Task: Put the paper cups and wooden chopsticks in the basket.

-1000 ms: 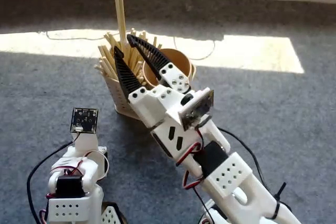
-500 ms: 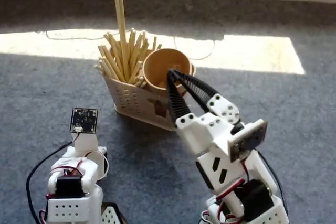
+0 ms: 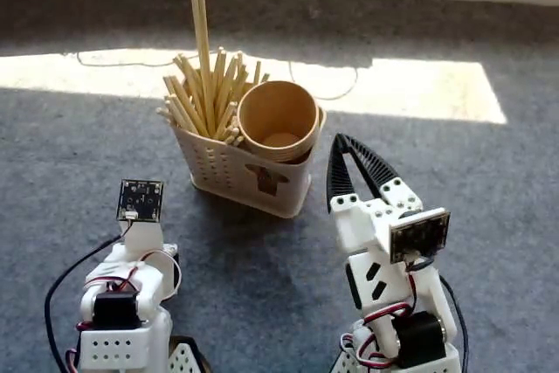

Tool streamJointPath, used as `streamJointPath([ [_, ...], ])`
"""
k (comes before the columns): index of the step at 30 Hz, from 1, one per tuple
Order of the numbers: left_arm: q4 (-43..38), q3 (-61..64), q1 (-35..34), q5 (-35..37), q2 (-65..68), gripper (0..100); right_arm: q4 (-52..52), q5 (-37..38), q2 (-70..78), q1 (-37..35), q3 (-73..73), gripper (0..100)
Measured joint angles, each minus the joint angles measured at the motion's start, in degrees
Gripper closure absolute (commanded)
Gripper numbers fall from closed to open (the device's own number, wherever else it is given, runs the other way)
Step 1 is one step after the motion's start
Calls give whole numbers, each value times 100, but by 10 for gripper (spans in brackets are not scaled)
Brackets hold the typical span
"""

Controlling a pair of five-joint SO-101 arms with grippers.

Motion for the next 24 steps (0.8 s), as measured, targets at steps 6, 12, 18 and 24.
streamJointPath([
  [6,0,0,0,0,0,993,0,0,62,387,993,991],
  [12,0,0,0,0,0,993,0,0,70,932,1609,991],
  [18,0,0,0,0,0,993,501,-273,70,1389,1609,991],
  [24,0,0,0,0,0,993,1512,-1178,70,1556,1609,991],
])
